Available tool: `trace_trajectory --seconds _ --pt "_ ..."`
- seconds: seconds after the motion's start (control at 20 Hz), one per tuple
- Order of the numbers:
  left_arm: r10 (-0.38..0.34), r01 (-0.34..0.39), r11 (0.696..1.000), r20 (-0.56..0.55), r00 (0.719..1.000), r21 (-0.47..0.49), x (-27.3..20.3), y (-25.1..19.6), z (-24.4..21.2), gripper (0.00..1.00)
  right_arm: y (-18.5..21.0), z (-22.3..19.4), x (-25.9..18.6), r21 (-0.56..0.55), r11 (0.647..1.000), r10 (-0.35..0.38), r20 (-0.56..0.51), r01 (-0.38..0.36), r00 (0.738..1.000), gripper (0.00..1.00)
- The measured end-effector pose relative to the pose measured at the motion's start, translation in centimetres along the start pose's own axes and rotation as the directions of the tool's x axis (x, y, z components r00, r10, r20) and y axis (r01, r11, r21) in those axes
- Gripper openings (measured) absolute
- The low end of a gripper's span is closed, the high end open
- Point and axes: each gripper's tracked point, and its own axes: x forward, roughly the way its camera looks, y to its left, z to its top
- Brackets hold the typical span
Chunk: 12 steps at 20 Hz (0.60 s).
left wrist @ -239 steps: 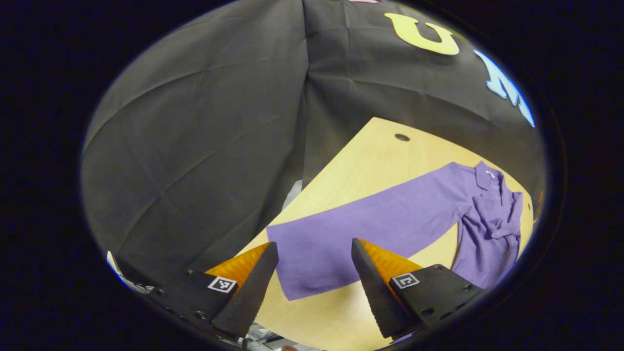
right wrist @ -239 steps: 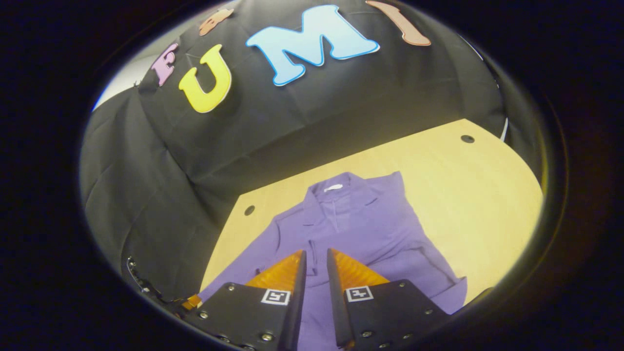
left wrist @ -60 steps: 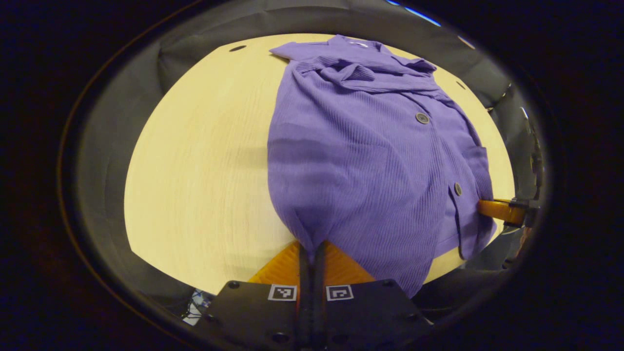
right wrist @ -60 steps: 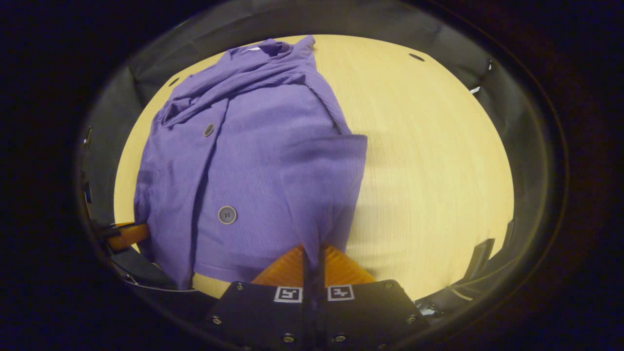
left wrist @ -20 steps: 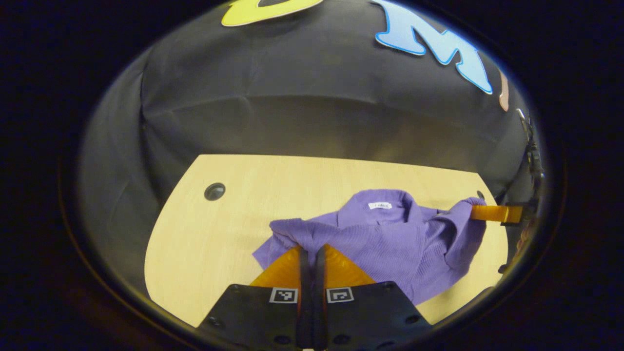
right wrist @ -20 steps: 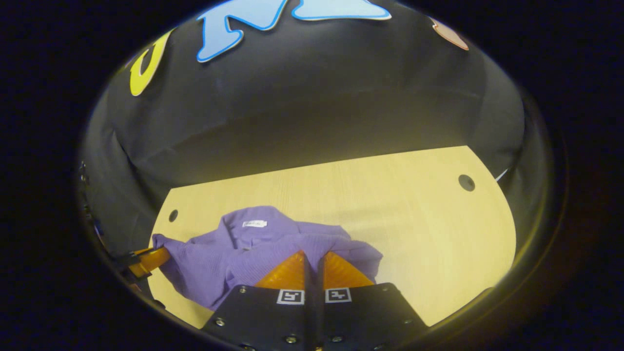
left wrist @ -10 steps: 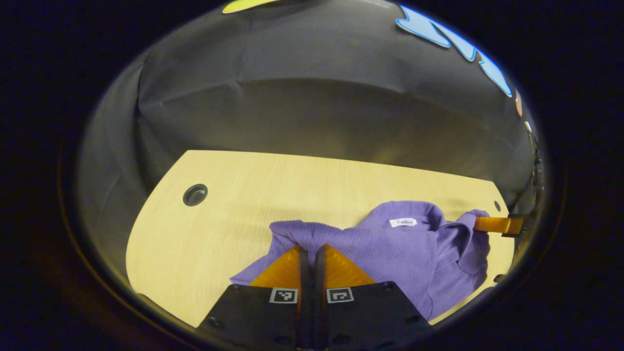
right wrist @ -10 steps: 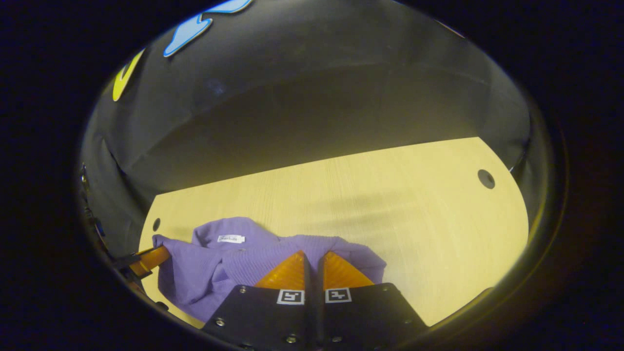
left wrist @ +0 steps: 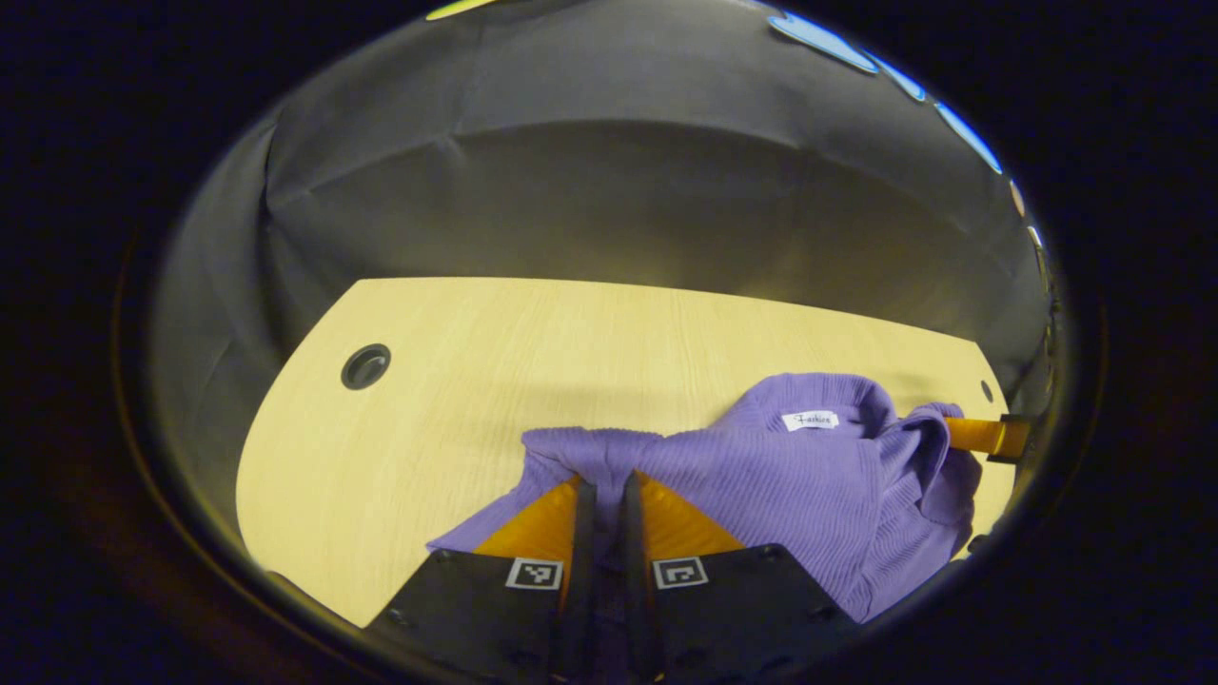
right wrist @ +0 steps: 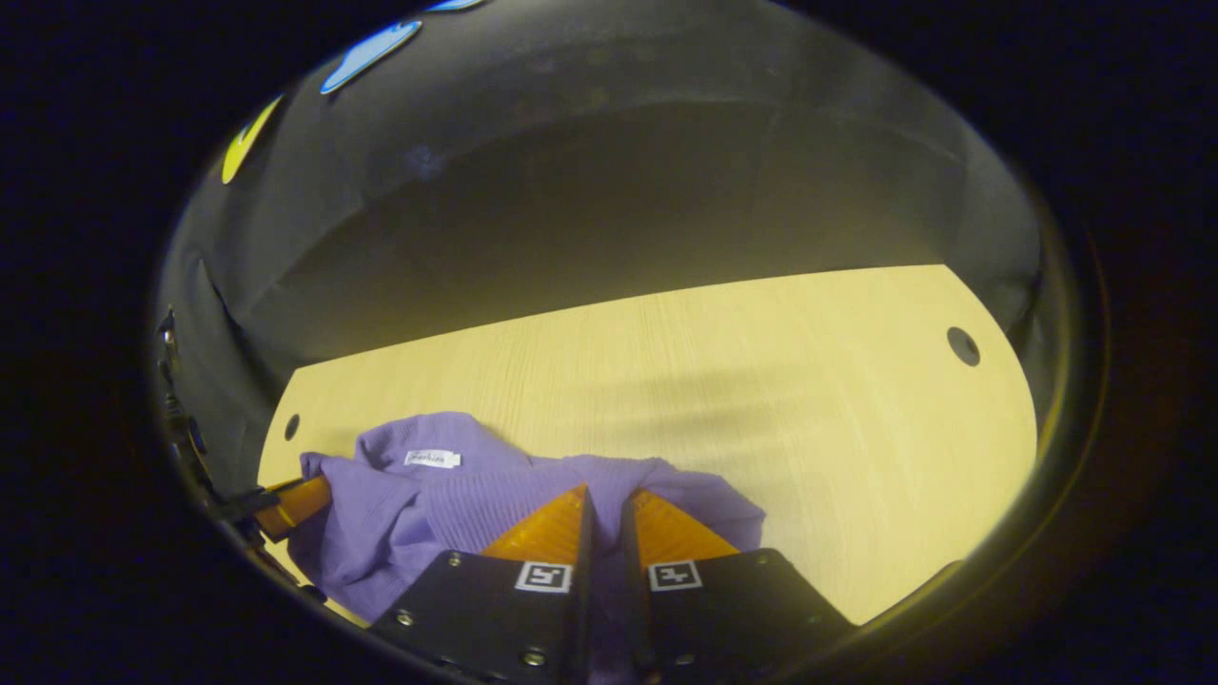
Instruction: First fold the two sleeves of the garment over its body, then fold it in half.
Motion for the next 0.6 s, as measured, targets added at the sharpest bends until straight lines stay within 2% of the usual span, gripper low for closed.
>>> trace_trajectory --seconds 0.1,0.15,0.2,0.25,0.3,0.45,0.5,0.6 --pt "-0.008 0.009 1.0 0.02 1.0 -0.025 -0.9 -0.4 0.7 0.22 0.3 0.3 -0.7 -0.004 1.0 0.011 0.009 -0.011 1.0 0.22" --pt "-0.012 0.014 0.999 0.034 0.999 -0.035 -1.7 -0.5 1.2 0.28 0.2 0.6 -1.2 -0.01 1.0 0.004 0.025 -0.004 1.0 0.25" --pt "-0.017 0.019 0.999 0.047 0.999 -0.041 -2.5 -0.8 1.7 0.24 0.1 0.9 -2.1 -0.019 1.0 -0.007 0.041 0.008 0.999 0.34" --pt "-0.018 0.021 0.999 0.059 0.998 -0.044 -3.6 -0.8 2.2 0.32 0.1 1.3 -3.1 -0.023 1.0 -0.011 0.057 0.012 0.998 0.34" --pt "-0.025 0.028 0.999 0.073 0.997 -0.044 -4.6 -1.1 2.7 0.24 0.1 1.7 -4.2 -0.022 1.0 -0.011 0.074 0.013 0.997 0.35" --pt "-0.026 0.029 0.999 0.106 0.994 -0.02 -8.8 -1.7 3.7 0.24 0.8 2.1 -8.2 -0.017 1.0 0.004 0.103 -0.002 0.995 0.34" --pt "-0.034 0.036 0.999 0.116 0.993 -0.009 -10.4 -2.1 4.0 0.36 1.0 2.2 -9.9 -0.026 1.0 0.007 0.115 -0.004 0.993 0.34" --pt "-0.047 0.045 0.999 0.139 0.989 0.022 -14.0 -2.7 4.4 0.4 1.5 2.5 -13.5 -0.051 0.999 0.014 0.139 -0.007 0.99 0.33"
